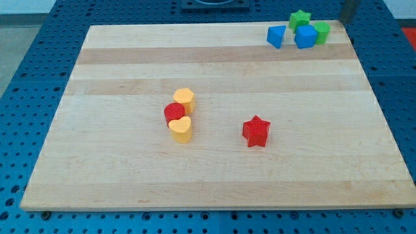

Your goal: Place the green star above the red star

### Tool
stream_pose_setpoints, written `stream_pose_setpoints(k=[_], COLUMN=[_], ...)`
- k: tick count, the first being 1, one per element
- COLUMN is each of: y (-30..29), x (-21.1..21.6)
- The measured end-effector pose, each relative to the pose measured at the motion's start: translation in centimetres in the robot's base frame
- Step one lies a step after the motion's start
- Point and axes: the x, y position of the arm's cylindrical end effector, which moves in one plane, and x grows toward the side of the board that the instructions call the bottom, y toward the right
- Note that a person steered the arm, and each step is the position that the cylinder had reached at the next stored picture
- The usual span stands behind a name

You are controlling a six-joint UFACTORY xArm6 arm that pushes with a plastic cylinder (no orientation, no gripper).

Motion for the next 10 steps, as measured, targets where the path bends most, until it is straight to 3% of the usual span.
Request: stream_pose_setpoints(k=[1, 4, 6, 8, 10], y=[-7.4, -10.8, -18.0, -18.7, -23.5], x=[0.1, 0.3, 1.5, 0.9, 0.4])
